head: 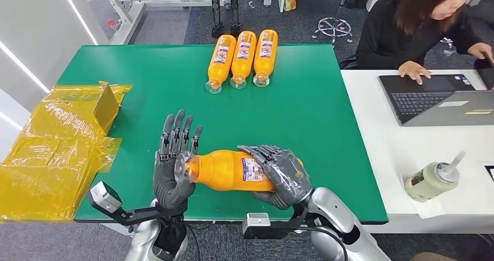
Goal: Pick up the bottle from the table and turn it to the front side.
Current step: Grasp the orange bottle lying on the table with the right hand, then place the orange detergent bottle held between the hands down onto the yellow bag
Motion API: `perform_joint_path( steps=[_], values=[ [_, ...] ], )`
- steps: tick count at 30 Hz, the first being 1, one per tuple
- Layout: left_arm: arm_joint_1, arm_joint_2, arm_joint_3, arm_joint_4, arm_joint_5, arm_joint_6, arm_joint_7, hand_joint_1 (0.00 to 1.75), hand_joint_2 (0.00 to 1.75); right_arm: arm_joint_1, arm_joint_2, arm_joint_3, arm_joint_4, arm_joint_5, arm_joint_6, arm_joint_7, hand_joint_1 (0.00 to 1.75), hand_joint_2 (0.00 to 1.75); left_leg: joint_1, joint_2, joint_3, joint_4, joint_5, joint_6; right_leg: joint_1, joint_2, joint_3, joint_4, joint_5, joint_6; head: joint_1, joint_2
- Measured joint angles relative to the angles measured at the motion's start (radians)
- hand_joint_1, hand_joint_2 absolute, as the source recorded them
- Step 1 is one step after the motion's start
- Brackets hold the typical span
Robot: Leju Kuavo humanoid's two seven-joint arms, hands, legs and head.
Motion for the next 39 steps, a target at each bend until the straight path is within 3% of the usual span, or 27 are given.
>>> perform_joint_path(
  steps=[12, 16, 17, 31, 39],
  values=[
    [-0.011, 0.001, -0.04, 0.023, 0.001, 0.015, -0.03, 0.0, 1.75, 0.041, 0.044, 0.084, 0.001, -0.039, -0.049, 0.006, 1.75, 1.75, 0.0, 0.001, 0.0, 0.0, 0.0, 0.0, 0.0, 0.001, -0.001, -0.001, 0.0, 0.0, 0.0, 0.0],
    [-0.012, 0.001, -0.042, 0.025, 0.006, 0.015, -0.031, 1.69, 1.75, 0.068, 0.052, 0.084, -0.005, -0.025, -0.052, 0.015, 1.75, 1.75, 0.0, 0.001, 0.0, 0.0, 0.0, 0.0, 0.0, 0.001, -0.001, -0.001, 0.0, 0.0, 0.0, 0.0],
    [-0.012, 0.001, -0.043, 0.026, 0.007, 0.016, -0.031, 1.75, 1.75, 0.074, 0.053, 0.084, -0.007, -0.018, -0.052, 0.019, 1.75, 1.75, 0.0, 0.001, 0.0, 0.0, 0.0, 0.0, 0.0, 0.001, -0.001, -0.001, 0.0, 0.0, 0.0, 0.0],
    [-0.005, 0.007, -0.056, 0.026, 0.007, 0.031, -0.043, 1.75, 1.75, 0.106, 0.06, 0.083, -0.01, 0.011, -0.044, 0.028, 1.74, 1.75, 0.0, 0.001, 0.0, 0.0, 0.0, 0.0, 0.0, 0.001, -0.001, 0.0, 0.0, 0.0, 0.0, 0.0],
    [0.0, 0.008, -0.057, 0.026, 0.01, 0.042, -0.044, 1.75, 1.75, 0.108, 0.06, 0.083, -0.009, 0.013, -0.04, 0.024, 1.62, 1.75, 0.0, 0.001, 0.0, 0.0, 0.0, 0.0, 0.0, 0.001, -0.001, -0.001, 0.0, 0.0, 0.0, 0.0]
  ],
)
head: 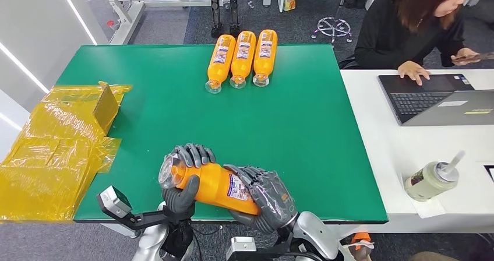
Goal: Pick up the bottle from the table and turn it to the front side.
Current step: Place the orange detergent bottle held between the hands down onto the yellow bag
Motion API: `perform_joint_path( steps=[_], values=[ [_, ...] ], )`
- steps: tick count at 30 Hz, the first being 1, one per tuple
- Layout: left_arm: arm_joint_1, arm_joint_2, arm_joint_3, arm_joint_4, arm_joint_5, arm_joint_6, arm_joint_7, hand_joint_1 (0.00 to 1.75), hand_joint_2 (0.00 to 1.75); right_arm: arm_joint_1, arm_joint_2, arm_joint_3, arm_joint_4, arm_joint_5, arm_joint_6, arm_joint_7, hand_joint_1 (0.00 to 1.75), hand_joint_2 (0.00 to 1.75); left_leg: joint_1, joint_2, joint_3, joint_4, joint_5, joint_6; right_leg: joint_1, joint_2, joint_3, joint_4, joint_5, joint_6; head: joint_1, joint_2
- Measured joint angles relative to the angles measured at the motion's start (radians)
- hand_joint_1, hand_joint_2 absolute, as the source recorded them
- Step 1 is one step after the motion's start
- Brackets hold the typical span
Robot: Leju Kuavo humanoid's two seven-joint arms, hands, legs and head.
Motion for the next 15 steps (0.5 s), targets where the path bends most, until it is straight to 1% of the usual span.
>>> perform_joint_path(
  steps=[1, 5, 11, 15],
  values=[
    [0.0, 0.0, 0.0, 0.0, 0.001, 0.0, 0.0, 1.75, 1.75, 0.0, 0.0, 0.0, 0.0, 0.0, 0.0, -0.001, 1.6, 1.75, 0.0, 0.0, 0.0, 0.0, 0.0, 0.0, 0.0, 0.0, 0.0, 0.0, 0.0, 0.0, 0.0, 0.0],
    [0.0, 0.0, 0.0, 0.0, 0.006, 0.0, 0.001, 1.75, 1.75, 0.001, 0.003, 0.0, 0.0, 0.0, 0.001, -0.003, 0.0, 1.75, 0.0, 0.0, 0.0, 0.0, 0.0, 0.0, 0.0, 0.0, 0.0, 0.0, 0.0, 0.0, 0.0, 0.0],
    [-0.002, 0.0, 0.001, 0.0, 0.018, 0.008, 0.017, 1.75, 1.75, 0.011, 0.015, 0.0, -0.007, 0.001, 0.002, -0.027, 0.0, 1.75, 0.0, 0.0, 0.0, 0.0, 0.0, 0.0, 0.0, 0.0, 0.0, 0.0, 0.0, 0.0, 0.0, 0.0],
    [-0.005, 0.0, 0.001, 0.0, 0.019, 0.005, 0.025, 1.75, 1.75, 0.024, 0.023, 0.0, -0.019, -0.003, -0.027, -0.035, 0.0, 1.75, 0.0, 0.0, 0.0, 0.0, 0.0, 0.0, 0.0, 0.0, 0.0, 0.0, 0.0, 0.0, 0.0, 0.0]
  ],
)
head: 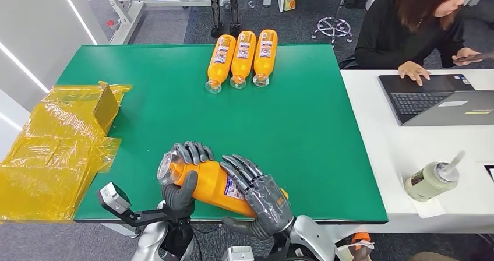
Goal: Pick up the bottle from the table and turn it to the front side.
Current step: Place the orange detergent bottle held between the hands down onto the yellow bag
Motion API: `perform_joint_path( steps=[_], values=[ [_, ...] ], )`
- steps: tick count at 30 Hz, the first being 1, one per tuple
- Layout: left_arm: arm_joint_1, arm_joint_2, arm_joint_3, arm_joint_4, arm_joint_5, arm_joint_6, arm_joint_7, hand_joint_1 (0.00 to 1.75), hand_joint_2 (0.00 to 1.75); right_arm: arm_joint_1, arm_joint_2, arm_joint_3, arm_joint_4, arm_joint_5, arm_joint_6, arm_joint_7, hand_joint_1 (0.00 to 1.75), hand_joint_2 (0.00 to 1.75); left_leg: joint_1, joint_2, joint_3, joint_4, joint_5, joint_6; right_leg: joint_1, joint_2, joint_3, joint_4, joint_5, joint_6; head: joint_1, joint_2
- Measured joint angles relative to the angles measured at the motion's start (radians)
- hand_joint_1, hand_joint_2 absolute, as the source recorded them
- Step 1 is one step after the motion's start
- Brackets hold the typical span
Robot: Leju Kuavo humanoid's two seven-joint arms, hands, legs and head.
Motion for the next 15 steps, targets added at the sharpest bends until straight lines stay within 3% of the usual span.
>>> perform_joint_path(
  steps=[9, 15],
  values=[
    [-0.018, 0.0, 0.002, 0.0, 0.001, 0.019, 0.009, 1.75, 1.75, 0.039, 0.003, 0.001, -0.029, -0.068, -0.092, -0.079, 0.0, 1.75, 0.0, 0.0, 0.0, 0.0, 0.0, 0.0, 0.0, 0.0, 0.0, 0.0, 0.0, 0.0, 0.0, 0.0],
    [-0.028, 0.027, 0.036, -0.077, -0.157, 0.183, -0.008, 1.75, 1.75, 0.058, 0.015, 0.001, -0.055, -0.049, -0.101, -0.073, 0.0, 1.75, 0.0, 0.0, 0.0, 0.0, 0.0, 0.0, 0.0, 0.0, 0.0, 0.001, 0.0, 0.0, 0.0, 0.0]
  ],
)
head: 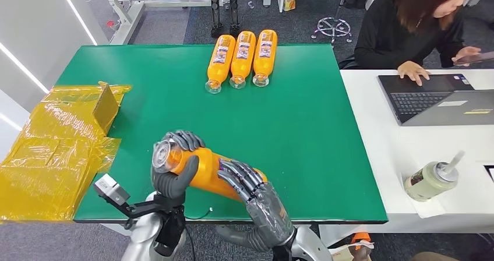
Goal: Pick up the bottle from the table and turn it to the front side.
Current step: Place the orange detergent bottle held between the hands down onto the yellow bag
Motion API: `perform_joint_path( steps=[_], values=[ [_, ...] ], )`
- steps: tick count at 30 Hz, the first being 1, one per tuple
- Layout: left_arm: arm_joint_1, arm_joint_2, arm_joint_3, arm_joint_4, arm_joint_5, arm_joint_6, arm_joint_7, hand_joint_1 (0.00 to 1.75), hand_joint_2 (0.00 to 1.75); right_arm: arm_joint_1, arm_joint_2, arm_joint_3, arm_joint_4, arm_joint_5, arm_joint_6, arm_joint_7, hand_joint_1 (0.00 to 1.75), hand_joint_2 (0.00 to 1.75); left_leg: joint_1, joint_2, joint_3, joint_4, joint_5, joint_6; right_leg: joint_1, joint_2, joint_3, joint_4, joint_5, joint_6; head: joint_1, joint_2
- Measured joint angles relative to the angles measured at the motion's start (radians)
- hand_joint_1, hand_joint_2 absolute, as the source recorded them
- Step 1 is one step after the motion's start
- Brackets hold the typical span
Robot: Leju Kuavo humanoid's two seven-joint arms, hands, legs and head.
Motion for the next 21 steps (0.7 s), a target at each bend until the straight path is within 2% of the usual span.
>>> perform_joint_path(
  steps=[7, 12, 17, 21],
  values=[
    [-0.02, 0.069, 0.062, -0.17, -0.253, 0.068, 0.062, 1.75, 1.75, 0.005, 0.004, 0.0, -0.004, -0.024, 0.003, -0.02, 0.0, 1.75, 0.0, 0.0, 0.0, 0.0, 0.0, 0.0, 0.0, 0.0, 0.0, 0.0, 0.0, 0.0, 0.0, 0.0],
    [-0.104, 0.142, 0.066, -0.193, -0.45, 0.09, 0.136, 1.75, 1.75, 0.003, 0.004, 0.0, 0.005, -0.041, -0.025, -0.026, 0.0, 1.75, 0.0, 0.0, 0.0, 0.0, 0.001, -0.001, 0.0, 0.0, 0.0, 0.0, 0.0, -0.001, 0.0, 0.0],
    [-0.201, 0.232, 0.028, -0.138, -0.613, 0.089, 0.214, 1.75, 1.75, -0.002, 0.004, -0.001, 0.01, -0.064, -0.032, -0.02, 0.0, 1.75, 0.0, 0.0, 0.001, 0.0, 0.002, -0.001, 0.0, 0.0, 0.0, 0.0, 0.001, -0.001, 0.0, 0.0],
    [-0.324, 0.346, -0.058, 0.036, -0.736, 0.09, 0.243, 1.75, 1.75, -0.02, 0.003, -0.006, 0.031, -0.123, -0.038, -0.05, 0.0, 1.75, 0.0, 0.002, 0.001, 0.0, 0.003, -0.003, 0.0, 0.002, -0.001, 0.002, 0.002, -0.003, 0.0, 0.0]
  ],
)
